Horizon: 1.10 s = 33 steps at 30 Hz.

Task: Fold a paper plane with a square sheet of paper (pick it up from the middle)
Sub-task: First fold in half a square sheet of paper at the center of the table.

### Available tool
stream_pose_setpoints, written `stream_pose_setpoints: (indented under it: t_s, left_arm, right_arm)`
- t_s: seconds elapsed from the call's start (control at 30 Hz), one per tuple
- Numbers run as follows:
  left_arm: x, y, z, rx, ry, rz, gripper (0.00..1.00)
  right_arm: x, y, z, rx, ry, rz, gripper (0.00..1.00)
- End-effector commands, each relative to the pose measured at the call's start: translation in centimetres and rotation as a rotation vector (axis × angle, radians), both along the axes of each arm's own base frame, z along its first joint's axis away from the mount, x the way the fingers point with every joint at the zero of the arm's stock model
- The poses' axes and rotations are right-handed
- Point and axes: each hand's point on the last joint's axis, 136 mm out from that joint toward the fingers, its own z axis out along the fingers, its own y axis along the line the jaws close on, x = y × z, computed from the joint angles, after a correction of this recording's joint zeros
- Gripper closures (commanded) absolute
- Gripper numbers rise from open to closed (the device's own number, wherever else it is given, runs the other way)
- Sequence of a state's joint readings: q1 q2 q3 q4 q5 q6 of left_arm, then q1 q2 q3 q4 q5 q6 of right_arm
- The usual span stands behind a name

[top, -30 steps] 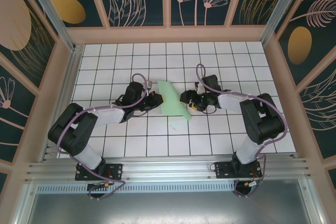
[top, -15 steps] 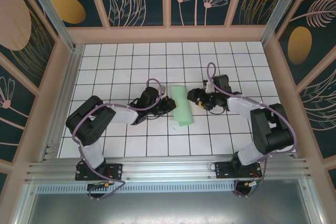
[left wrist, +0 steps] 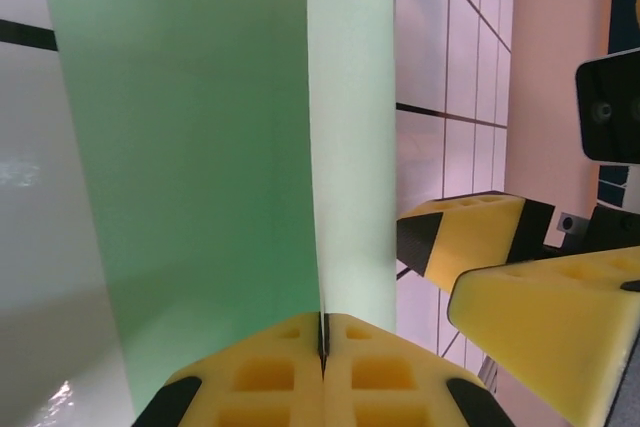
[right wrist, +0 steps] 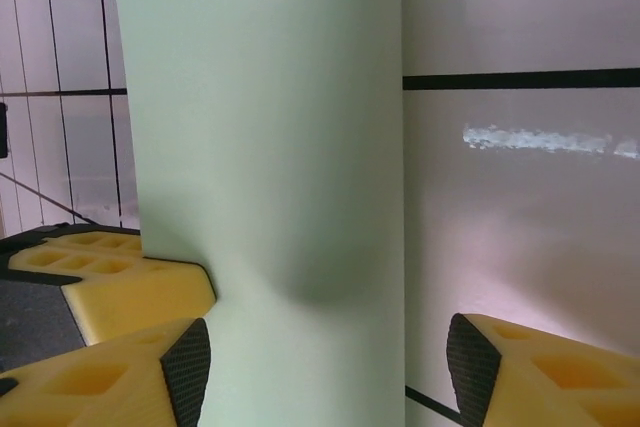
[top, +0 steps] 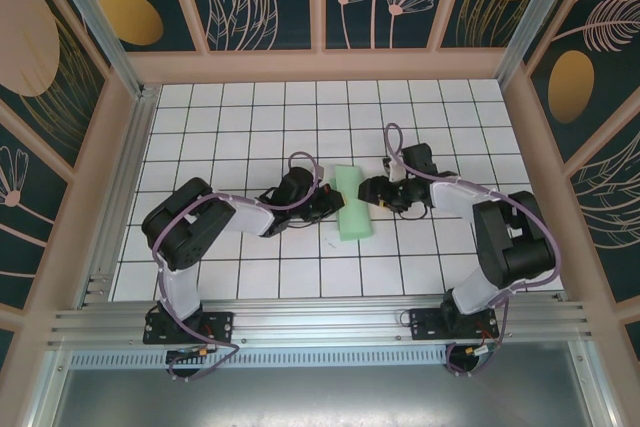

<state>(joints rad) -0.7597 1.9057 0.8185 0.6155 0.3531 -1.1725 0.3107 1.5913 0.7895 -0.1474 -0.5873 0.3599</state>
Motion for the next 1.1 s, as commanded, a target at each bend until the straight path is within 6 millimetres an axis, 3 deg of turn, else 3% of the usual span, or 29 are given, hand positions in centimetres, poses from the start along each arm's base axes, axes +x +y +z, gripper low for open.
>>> stream_pose_setpoints:
  t_s: [0.0,0.37,0.67,0.77,0.9,1.07]
  left_arm:
    - [0.2,0.2,-1.3,0.034,0.047,0.033,0.95]
    - [-0.4,0.4,-2.3,0.017,0.089,0.043,0.95]
    - [-0.4,0.9,-2.1,0.047,0.078,0.048,0.90]
    - [-0.3,1.3,-1.5,0.062,0.062,0.056,0.81]
    - [0.4,3.0,-0.2,0.086,0.033,0.089,0.62]
    - [1.6,6.4,0.9,0.124,0.006,0.158,0.54]
  right_arm:
    - [0.4,0.8,-0.1,-0.043,-0.025,0.056,0.36]
    - [1.0,1.0,-1.7,-0.094,0.000,0.076,0.46]
    - [0.6,0.8,-3.1,-0.156,0.023,0.090,0.59]
    - [0.5,0.6,-3.6,-0.182,0.027,0.091,0.63]
    - [0.2,0.5,-3.9,-0.207,0.029,0.100,0.66]
    - [0.3,0.5,-4.2,-0.231,0.020,0.111,0.66]
